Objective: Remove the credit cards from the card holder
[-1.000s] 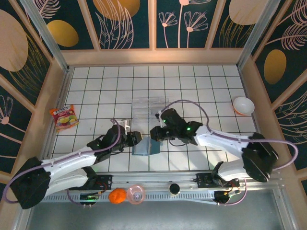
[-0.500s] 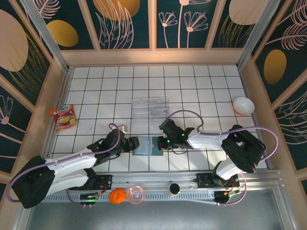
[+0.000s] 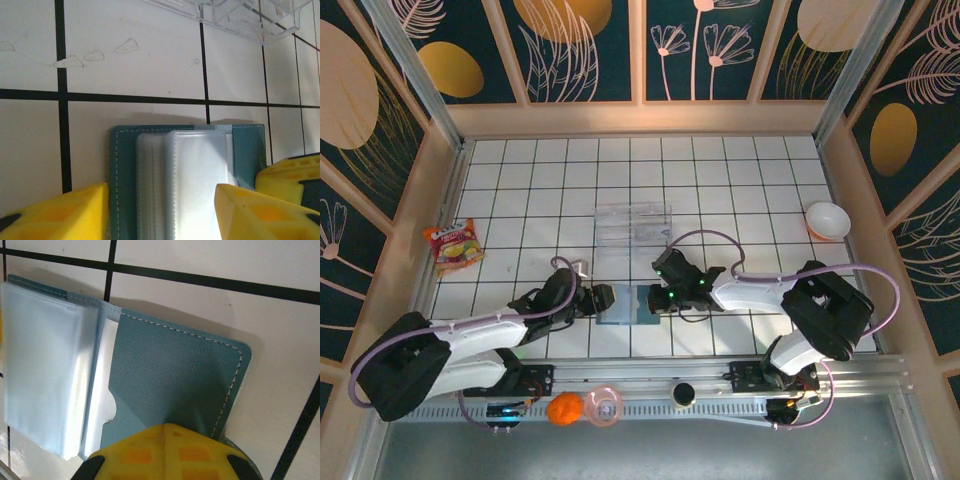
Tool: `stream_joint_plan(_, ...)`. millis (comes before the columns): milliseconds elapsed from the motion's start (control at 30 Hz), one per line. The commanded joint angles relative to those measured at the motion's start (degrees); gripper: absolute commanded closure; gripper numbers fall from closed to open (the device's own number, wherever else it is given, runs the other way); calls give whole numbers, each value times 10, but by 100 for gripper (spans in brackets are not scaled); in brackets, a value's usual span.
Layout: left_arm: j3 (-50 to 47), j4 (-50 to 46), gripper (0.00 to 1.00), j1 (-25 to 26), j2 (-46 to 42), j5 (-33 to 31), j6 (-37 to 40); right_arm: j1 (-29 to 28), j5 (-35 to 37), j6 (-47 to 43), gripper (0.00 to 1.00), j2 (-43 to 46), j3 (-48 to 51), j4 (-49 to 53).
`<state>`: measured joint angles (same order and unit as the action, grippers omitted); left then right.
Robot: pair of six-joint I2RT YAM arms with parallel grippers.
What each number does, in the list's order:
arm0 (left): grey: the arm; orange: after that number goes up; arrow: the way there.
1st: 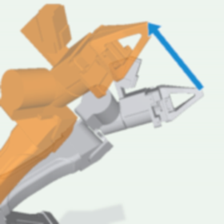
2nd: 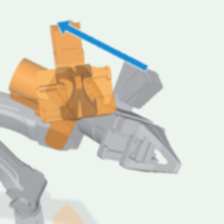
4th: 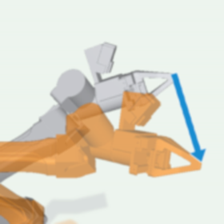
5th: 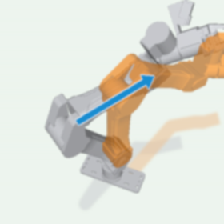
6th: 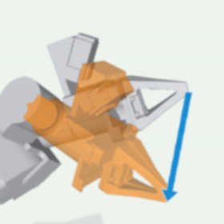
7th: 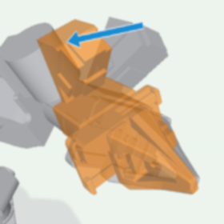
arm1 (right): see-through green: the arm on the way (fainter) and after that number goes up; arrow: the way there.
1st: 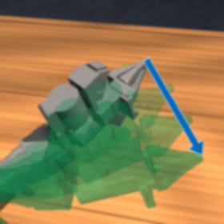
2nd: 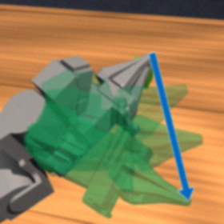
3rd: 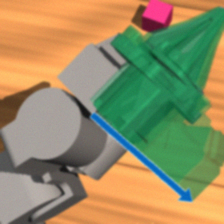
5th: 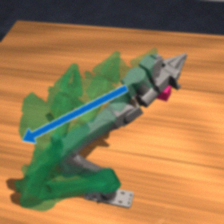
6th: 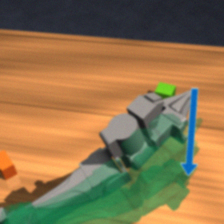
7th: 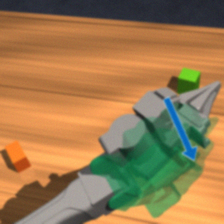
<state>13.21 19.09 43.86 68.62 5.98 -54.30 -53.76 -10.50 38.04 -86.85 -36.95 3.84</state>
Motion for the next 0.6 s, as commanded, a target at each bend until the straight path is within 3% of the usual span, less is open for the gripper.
stream_joint_plan(0,-15,52,48,8,0,82,-32,2,24,2,97,-21,11,-4)
stream_joint_plan(200,-26,25,50,8,-101,52,-43,3,17,4,97,-22,11,-12)
stream_joint_plan(433,-28,37,64,8,-79,64,-43,3,12,1,97,-29,-3,-13)
stream_joint_plan(567,-22,31,67,8,-82,64,-37,3,10,2,96,-25,-8,-13)
